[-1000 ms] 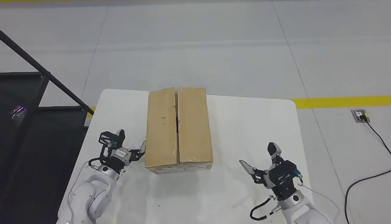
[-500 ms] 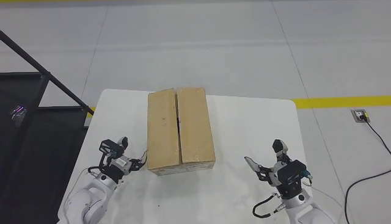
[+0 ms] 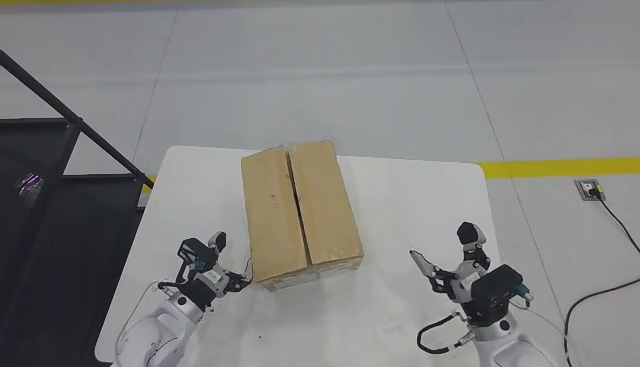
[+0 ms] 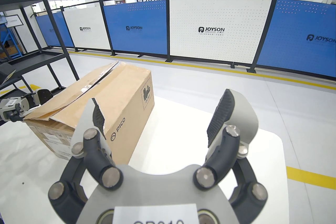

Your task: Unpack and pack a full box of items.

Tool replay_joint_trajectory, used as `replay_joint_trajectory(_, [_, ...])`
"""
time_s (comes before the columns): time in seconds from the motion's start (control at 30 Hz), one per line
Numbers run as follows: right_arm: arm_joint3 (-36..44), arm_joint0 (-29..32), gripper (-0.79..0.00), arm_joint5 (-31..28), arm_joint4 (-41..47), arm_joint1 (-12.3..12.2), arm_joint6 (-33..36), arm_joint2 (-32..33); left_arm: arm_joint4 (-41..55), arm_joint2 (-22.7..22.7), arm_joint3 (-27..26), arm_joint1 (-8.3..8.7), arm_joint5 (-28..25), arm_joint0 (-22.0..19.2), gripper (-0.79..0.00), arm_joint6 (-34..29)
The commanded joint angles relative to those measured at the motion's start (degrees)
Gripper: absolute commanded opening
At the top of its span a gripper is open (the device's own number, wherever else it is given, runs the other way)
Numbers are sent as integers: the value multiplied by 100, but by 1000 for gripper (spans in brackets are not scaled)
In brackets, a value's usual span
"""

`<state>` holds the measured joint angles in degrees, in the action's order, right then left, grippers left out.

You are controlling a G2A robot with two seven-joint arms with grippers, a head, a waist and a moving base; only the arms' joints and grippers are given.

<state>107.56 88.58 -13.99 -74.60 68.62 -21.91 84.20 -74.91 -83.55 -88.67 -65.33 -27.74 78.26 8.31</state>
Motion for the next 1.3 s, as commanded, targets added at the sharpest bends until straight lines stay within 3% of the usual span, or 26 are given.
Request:
replay_joint_trajectory(0.0, [49,71,0,2,17,-1,-71,40,-20,80,-12,-7,-32,-36,0,17])
replay_joint_trajectory(0.53, [303,433,0,77,-14,8,-222,196,-421,1004,-128,-99,-357,-504,0,19])
replay_joint_trajectory(0.67, [347,451,0,-86,-44,4,12,146,-491,1132,-139,-116,-335,-565,0,67])
replay_joint_trajectory(0.77, [347,451,0,-86,-44,4,12,146,-451,924,-155,-85,-254,-450,0,248])
replay_joint_trajectory(0.93, [355,449,0,-92,-63,3,28,138,23,138,-147,11,-197,-67,0,584])
replay_joint_trajectory(1.1, [464,382,0,-244,-1427,-19,430,-370,670,-581,32,62,72,137,0,713])
replay_joint_trajectory(1.27, [341,311,0,-88,-2432,13,654,-1092,960,-800,83,52,513,170,0,689])
